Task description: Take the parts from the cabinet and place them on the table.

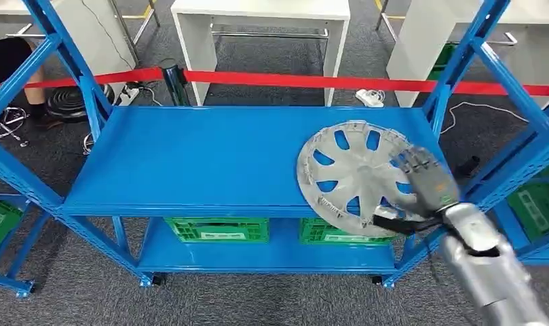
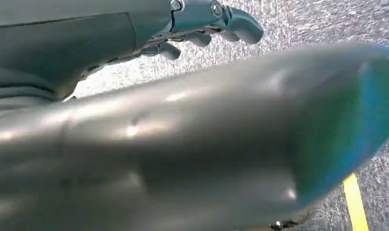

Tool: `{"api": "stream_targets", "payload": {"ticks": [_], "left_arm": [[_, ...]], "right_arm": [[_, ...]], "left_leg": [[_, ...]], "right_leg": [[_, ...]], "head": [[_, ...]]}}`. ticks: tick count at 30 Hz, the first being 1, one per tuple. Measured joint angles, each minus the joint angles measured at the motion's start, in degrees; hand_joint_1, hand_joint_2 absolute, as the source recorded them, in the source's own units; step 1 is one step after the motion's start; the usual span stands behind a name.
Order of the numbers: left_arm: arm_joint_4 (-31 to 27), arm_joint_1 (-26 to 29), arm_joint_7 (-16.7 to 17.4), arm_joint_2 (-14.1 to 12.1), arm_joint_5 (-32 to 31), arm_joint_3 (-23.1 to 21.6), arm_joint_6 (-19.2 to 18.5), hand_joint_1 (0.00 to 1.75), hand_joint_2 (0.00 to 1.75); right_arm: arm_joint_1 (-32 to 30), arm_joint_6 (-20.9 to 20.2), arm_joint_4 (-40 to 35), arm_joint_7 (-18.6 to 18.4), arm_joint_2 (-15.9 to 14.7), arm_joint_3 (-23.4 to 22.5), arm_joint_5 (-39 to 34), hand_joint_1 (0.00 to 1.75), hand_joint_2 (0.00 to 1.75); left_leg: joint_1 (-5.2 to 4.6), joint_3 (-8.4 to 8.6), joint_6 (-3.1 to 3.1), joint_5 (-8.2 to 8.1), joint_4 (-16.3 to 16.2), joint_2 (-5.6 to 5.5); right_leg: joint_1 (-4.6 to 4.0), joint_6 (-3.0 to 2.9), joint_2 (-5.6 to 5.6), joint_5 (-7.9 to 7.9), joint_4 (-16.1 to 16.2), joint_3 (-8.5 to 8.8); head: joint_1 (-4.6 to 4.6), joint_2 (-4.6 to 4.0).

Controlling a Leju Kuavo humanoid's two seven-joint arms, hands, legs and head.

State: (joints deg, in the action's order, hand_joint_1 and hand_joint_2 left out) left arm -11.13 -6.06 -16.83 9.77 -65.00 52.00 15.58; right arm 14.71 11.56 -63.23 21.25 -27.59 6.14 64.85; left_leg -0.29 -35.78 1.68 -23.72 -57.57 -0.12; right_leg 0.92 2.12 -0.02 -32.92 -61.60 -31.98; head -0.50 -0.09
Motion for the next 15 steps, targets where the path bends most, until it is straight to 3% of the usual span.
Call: {"api": "stream_targets", "payload": {"ticks": [2, 3, 4, 5, 6, 7, 8, 9, 10, 13, 15], "left_arm": [[0.0, 0.0, -0.2, 0.0, 0.0, 0.0, -0.1, 0.00, 0.00], [0.0, 0.0, -0.2, 0.0, 0.0, 0.0, -0.1, 0.00, 0.00], [0.0, 0.0, -0.2, 0.0, 0.1, 0.0, -0.1, 0.00, 0.00], [0.0, 0.1, -0.3, 0.1, 0.1, 0.0, 0.0, 0.00, 0.00], [0.0, 0.1, -0.3, 0.3, 0.2, 0.0, 0.1, 0.00, 0.00], [0.0, 0.1, -0.3, 0.4, 0.2, 0.0, 0.1, 0.00, 0.00], [0.0, 0.1, -0.3, 0.3, 0.2, 0.0, 0.2, 0.00, 0.00], [0.0, 0.1, -0.3, 0.4, 0.2, 0.0, 0.2, 0.00, 0.00], [0.0, 0.1, -0.3, 0.4, 0.1, 0.0, 0.2, 0.00, 0.00], [0.0, 0.3, -0.2, 0.5, 0.0, 0.0, 0.2, 0.00, 0.00], [0.0, 0.3, -0.2, 0.5, 0.0, 0.0, 0.2, 0.00, 0.00]], "right_arm": [[1.9, -1.9, -0.5, 1.3, -2.4, -0.8, -1.4, 0.00, 0.00], [2.3, -3.0, -1.4, 2.6, -3.9, -0.9, -1.8, 0.00, 0.00], [2.6, -3.5, -2.0, 2.9, -4.9, -0.9, -2.0, 0.00, 0.00], [3.1, -4.0, -3.1, 3.0, -6.3, -1.3, -2.2, 0.00, 0.00], [3.6, -4.3, -4.1, 2.8, -7.4, -1.7, -2.3, 0.00, 0.00], [4.0, -4.3, -5.1, 2.4, -8.5, -2.4, -2.4, 0.00, 1.75], [4.0, -4.3, -6.2, 1.8, -9.2, -3.1, -2.5, 0.00, 1.75], [3.8, -4.5, -7.1, 1.4, -9.6, -3.7, -2.7, 0.00, 1.75], [2.8, -4.9, -8.4, 1.0, -10.3, -4.2, -2.9, 0.00, 1.75], [0.5, -6.4, -12.7, 0.9, -11.9, -6.8, -4.3, 0.00, 1.75], [-0.9, -7.6, -15.6, 1.3, -13.3, -9.0, -5.8, 0.00, 1.75]], "left_leg": [[-0.02, -0.05, 0.11, -0.07, -0.1, 0.21], [0.02, -0.16, 0.10, -0.09, -0.2, 0.23], [0.13, -0.24, 0.07, -0.11, -0.3, 0.23], [0.27, -0.34, -0.04, -0.18, -0.6, 0.23], [0.43, -0.49, -0.23, -0.29, -0.9, 0.20], [0.65, -0.69, -0.57, -0.51, -1.5, 0.14], [0.62, -0.95, -1.12, -0.73, -2.1, 0.02], [0.45, -1.04, -1.59, -0.89, -2.7, -0.21], [0.37, -1.07, -1.86, -0.83, -2.5, -0.36], [0.42, -1.40, -2.86, -0.55, -2.3, -0.39], [0.53, -2.84, -3.32, -3.89, -6.1, -0.12]], "right_leg": [[-0.03, 0.28, 0.06, -4.52, -8.7, -4.25], [0.03, 0.39, 0.07, -5.65, -12.7, -6.21], [0.16, 0.56, 0.05, -4.92, -13.3, -6.63], [0.42, 0.78, 0.03, -2.86, -11.2, -5.65], [0.71, 1.08, 0.00, -0.28, -7.1, -3.59], [1.06, 1.46, -0.10, 2.34, -1.5, -0.80], [1.15, 1.63, -0.20, 2.10, 1.8, 0.83], [0.82, 0.65, 0.43, 2.42, 2.2, 0.30], [0.78, -0.46, 0.34, 2.42, 1.7, 0.22], [0.80, -1.95, 0.27, 2.98, 1.7, 0.21], [0.82, -2.53, 0.20, 3.18, 1.7, 0.06]], "head": [[0.02, 0.00], [0.04, 0.00], [0.02, 0.00], [0.02, 0.00], [0.02, 0.00], [0.04, 0.00], [0.00, 0.00], [-0.04, 0.00], [0.04, 0.00], [0.02, 0.00], [0.11, 0.00]]}}
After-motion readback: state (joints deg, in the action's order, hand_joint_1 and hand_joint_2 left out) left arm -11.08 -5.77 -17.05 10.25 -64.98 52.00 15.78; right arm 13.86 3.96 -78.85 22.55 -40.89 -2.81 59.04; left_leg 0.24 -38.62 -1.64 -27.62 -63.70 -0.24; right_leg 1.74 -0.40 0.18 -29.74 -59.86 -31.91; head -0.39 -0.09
